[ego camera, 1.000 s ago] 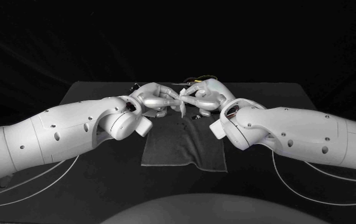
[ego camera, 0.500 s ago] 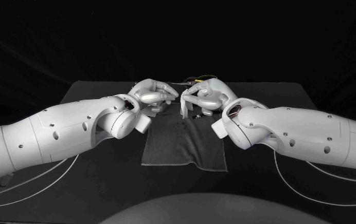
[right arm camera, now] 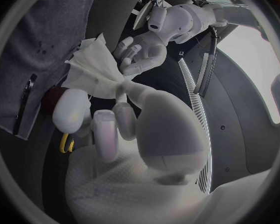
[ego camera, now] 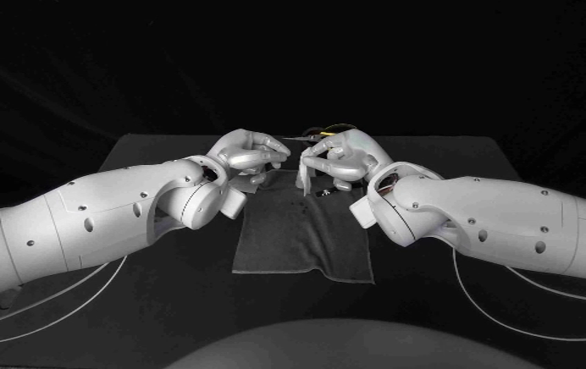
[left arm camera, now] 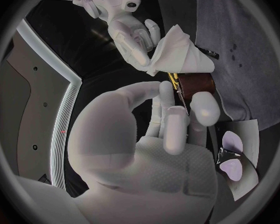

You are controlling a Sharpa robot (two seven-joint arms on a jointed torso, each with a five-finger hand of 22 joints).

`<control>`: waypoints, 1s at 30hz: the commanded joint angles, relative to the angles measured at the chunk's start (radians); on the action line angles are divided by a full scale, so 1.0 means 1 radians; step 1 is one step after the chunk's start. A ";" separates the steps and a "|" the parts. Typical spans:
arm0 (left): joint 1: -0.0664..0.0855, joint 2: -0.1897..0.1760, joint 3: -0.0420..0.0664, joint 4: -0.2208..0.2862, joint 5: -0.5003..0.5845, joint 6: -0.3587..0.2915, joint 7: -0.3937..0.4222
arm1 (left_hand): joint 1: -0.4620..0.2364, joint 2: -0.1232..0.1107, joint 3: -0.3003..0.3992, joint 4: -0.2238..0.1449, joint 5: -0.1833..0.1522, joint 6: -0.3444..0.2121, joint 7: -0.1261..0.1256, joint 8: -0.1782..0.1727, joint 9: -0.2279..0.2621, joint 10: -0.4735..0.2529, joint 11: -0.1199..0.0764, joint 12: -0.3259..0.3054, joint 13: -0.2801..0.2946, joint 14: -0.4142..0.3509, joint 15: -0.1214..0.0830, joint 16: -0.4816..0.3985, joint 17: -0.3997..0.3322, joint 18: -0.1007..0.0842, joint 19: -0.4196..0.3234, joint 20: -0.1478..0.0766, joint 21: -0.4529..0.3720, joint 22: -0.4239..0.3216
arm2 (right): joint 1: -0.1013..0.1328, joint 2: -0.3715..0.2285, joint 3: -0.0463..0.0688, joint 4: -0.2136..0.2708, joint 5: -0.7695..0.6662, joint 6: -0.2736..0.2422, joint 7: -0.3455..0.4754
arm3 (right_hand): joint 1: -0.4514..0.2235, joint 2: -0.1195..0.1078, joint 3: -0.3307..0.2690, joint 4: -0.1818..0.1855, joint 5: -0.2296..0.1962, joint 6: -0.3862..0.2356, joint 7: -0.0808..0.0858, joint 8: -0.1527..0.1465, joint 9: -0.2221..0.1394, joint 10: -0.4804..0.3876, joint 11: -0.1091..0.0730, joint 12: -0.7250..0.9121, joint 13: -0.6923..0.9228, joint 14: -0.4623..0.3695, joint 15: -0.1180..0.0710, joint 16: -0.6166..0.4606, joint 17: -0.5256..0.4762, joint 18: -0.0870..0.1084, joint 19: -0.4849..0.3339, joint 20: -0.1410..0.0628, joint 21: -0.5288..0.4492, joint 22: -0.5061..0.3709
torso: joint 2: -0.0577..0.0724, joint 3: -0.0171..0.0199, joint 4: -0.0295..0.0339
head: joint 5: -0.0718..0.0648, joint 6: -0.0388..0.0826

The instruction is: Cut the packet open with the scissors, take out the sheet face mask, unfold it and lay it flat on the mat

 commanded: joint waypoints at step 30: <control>-0.004 0.019 -0.001 0.006 -0.105 0.164 -0.049 | 0.092 -0.046 -0.348 0.117 -0.335 -0.044 0.034 -0.105 0.058 -0.062 0.042 -0.009 -0.037 -0.081 0.038 -0.033 -0.119 0.043 -0.073 0.042 -0.150 -0.143 | 0.000 0.012 0.001 -0.002 -0.001 0.006 0.001 | -0.004 0.008 0.078 -0.073 0.003 0.011 -0.002 0.016 0.046 0.017 -0.011 0.007 0.052 0.092 -0.007 0.006 0.194 0.014 0.005 -0.001 0.004 0.071 | 0.000 -0.0005 -0.0011 | -0.002 -0.002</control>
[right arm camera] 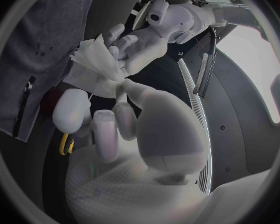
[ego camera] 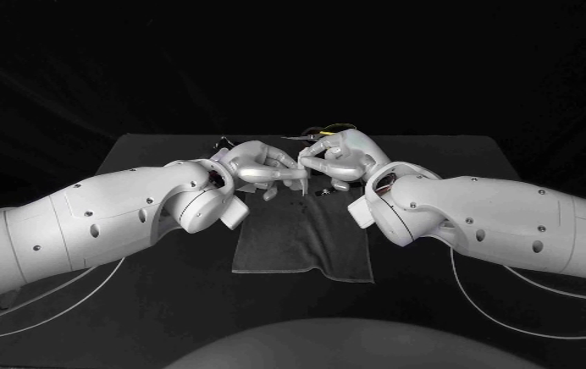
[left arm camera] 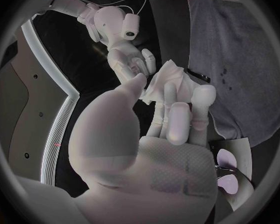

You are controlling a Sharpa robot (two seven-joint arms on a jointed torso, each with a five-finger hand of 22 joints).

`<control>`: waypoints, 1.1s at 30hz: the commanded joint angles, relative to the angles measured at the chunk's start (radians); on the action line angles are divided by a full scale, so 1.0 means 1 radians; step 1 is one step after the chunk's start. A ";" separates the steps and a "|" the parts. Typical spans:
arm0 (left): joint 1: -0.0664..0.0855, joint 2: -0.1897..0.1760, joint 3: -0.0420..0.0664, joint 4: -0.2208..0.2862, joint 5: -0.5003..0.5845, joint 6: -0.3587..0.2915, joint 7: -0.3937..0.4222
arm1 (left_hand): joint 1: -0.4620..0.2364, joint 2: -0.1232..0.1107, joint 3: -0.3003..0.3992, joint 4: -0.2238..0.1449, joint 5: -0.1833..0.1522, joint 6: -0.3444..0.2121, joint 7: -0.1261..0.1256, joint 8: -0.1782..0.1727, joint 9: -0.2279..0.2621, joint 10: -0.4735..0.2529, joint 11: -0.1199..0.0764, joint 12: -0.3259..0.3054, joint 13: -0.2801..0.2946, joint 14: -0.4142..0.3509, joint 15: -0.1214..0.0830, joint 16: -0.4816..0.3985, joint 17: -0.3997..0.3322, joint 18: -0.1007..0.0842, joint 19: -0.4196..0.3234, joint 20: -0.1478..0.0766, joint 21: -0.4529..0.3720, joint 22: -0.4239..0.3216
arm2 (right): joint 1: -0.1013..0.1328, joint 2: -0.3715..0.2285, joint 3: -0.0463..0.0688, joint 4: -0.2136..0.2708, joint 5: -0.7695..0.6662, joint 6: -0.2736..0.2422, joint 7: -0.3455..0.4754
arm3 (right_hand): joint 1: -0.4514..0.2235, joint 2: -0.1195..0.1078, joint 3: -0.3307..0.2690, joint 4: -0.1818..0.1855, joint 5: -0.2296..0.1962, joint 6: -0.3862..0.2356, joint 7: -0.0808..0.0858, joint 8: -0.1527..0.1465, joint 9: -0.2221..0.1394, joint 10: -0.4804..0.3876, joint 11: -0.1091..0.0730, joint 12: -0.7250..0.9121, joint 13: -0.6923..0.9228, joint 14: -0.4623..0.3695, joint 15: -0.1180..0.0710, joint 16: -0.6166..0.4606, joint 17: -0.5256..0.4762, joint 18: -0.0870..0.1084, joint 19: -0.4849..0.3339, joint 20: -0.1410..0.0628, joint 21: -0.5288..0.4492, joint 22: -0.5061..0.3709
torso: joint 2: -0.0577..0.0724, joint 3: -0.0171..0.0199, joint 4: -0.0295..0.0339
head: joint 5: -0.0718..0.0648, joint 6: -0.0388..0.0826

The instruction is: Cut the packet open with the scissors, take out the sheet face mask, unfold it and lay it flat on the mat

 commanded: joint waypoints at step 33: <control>0.000 -0.001 0.001 -0.003 0.077 -0.017 0.061 | 0.115 0.136 0.196 -0.006 -0.006 0.090 -0.044 0.030 -0.007 0.100 -0.045 -0.023 -0.013 0.066 -0.049 0.038 0.100 -0.010 0.089 -0.036 0.091 0.095 | -0.001 0.004 0.001 -0.013 -0.002 0.004 0.001 | -0.006 0.012 0.083 -0.076 0.005 0.010 -0.001 0.018 0.048 0.017 -0.011 0.006 0.052 0.093 -0.007 0.005 0.196 0.014 0.005 -0.001 0.006 0.072 | 0.000 0.0007 0.0005 | 0.001 -0.001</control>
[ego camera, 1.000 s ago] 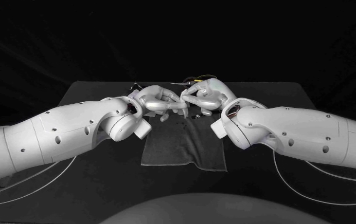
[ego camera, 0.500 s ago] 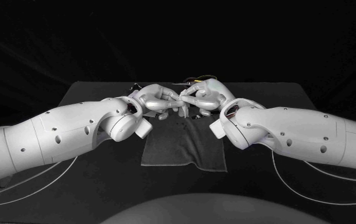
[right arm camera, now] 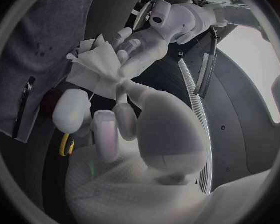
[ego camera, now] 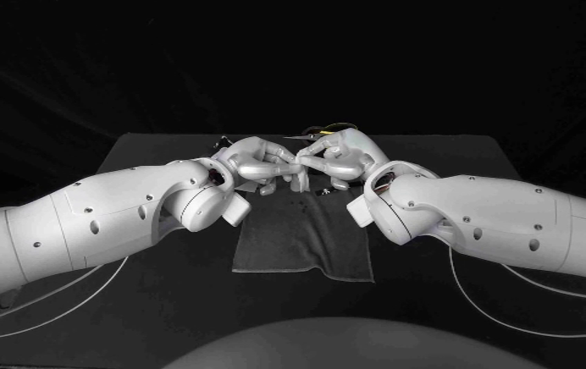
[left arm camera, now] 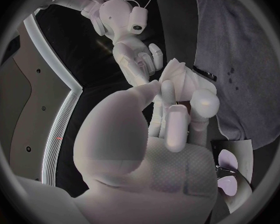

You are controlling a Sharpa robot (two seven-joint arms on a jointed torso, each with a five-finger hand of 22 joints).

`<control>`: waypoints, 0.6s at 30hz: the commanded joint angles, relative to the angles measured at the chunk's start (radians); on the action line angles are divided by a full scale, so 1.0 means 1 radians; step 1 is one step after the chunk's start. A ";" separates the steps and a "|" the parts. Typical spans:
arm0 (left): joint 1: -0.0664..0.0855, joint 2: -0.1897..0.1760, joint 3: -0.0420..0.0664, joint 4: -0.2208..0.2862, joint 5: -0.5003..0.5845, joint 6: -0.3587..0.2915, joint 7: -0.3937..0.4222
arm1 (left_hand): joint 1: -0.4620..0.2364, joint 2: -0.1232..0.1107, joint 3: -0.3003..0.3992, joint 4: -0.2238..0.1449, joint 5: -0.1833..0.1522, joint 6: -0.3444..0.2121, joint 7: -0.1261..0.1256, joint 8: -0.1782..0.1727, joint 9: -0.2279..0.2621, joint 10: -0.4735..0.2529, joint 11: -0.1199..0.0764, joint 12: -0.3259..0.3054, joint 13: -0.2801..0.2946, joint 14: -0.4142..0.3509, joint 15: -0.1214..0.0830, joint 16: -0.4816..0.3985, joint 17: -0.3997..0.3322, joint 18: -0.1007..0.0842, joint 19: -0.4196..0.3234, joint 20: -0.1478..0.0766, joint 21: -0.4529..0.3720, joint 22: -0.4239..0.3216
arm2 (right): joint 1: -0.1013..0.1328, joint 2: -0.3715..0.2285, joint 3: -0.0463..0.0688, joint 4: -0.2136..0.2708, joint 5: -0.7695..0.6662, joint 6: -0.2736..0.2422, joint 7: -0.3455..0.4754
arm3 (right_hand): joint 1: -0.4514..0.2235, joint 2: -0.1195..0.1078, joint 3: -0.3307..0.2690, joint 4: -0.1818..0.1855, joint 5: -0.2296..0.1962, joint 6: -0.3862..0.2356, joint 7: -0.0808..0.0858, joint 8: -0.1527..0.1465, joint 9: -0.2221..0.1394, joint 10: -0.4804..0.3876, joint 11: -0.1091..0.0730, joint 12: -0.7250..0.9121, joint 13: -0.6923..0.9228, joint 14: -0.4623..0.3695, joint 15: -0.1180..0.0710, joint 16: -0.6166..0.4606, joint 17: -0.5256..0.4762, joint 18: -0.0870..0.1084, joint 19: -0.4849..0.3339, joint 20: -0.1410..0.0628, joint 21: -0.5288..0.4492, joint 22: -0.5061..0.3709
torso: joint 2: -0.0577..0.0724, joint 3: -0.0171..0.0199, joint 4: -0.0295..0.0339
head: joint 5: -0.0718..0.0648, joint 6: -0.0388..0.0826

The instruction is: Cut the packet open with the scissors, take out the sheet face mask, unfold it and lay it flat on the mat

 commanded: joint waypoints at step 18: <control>0.000 -0.004 0.001 -0.013 0.048 -0.010 0.003 | -0.030 0.000 0.029 -0.001 0.001 -0.006 -0.021 0.033 0.029 0.032 -0.016 -0.030 -0.013 0.012 -0.012 0.009 0.016 -0.010 0.005 -0.013 0.003 0.003 | 0.000 -0.025 0.001 -0.002 -0.009 0.005 0.002 | -0.001 0.006 0.082 -0.078 0.004 0.008 -0.004 0.019 0.048 0.018 -0.011 0.003 0.053 0.091 -0.005 0.005 0.197 0.013 0.006 -0.001 0.010 0.073 | 0.000 -0.0001 -0.0002 | 0.002 -0.002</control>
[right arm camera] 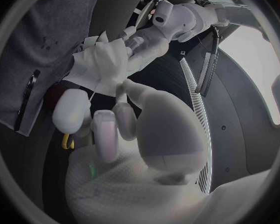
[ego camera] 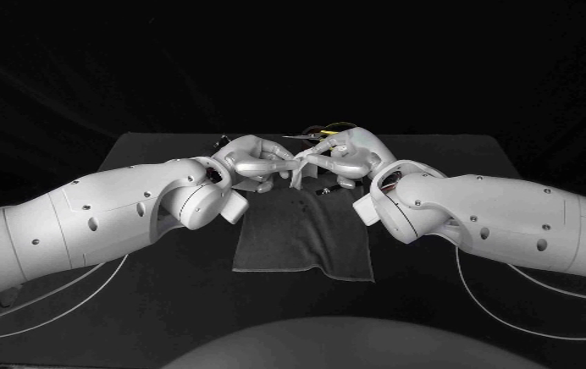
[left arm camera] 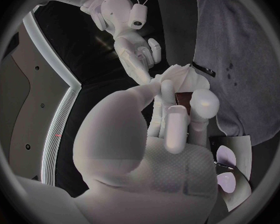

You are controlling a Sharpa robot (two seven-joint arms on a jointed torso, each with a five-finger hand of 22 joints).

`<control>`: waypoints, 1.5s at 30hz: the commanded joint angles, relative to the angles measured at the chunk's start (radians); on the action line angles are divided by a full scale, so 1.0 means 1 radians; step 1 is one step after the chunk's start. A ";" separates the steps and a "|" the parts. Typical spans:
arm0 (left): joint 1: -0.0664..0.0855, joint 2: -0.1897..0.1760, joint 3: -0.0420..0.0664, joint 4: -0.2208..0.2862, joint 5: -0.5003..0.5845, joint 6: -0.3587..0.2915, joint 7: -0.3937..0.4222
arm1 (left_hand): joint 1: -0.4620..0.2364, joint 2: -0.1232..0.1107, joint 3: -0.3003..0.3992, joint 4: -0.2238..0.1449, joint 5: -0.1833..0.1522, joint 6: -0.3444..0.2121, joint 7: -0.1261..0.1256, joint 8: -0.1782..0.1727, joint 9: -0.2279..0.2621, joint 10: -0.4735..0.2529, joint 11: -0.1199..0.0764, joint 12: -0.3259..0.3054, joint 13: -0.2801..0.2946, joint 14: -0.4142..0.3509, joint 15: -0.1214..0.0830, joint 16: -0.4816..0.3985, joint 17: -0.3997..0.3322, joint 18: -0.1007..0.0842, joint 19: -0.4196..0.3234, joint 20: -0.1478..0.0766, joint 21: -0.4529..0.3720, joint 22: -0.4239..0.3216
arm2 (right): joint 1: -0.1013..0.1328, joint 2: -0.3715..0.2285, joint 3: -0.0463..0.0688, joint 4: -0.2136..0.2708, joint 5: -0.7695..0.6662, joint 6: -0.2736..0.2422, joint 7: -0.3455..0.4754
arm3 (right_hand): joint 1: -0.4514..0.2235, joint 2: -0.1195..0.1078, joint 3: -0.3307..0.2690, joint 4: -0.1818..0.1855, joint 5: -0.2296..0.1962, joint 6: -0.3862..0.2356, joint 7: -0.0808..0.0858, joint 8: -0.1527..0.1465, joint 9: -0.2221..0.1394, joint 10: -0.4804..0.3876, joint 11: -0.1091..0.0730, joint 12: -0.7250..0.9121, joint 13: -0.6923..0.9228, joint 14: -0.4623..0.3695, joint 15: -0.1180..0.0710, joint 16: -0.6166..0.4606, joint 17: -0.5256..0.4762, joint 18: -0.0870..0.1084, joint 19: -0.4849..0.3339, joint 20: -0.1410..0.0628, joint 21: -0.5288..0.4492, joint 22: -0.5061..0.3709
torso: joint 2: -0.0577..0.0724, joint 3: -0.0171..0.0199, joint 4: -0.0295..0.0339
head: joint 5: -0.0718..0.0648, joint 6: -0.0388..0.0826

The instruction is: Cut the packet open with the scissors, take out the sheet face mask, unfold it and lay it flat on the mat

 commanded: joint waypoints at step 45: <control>0.052 -0.027 0.007 -0.011 -0.332 0.103 -0.074 | -0.029 -0.046 0.123 -0.061 0.007 0.009 0.005 0.034 0.018 0.026 -0.005 -0.012 0.000 0.009 0.001 0.005 0.002 -0.017 0.021 -0.008 0.035 0.034 | 0.078 -0.058 0.002 -0.022 -0.294 0.345 -0.203 | -0.003 0.002 0.087 -0.085 0.006 0.007 -0.004 0.021 0.051 0.020 -0.012 0.009 0.058 0.092 -0.005 0.007 0.200 0.011 0.008 -0.001 0.014 0.078 | 0.000 0.0007 0.0003 | 0.001 -0.003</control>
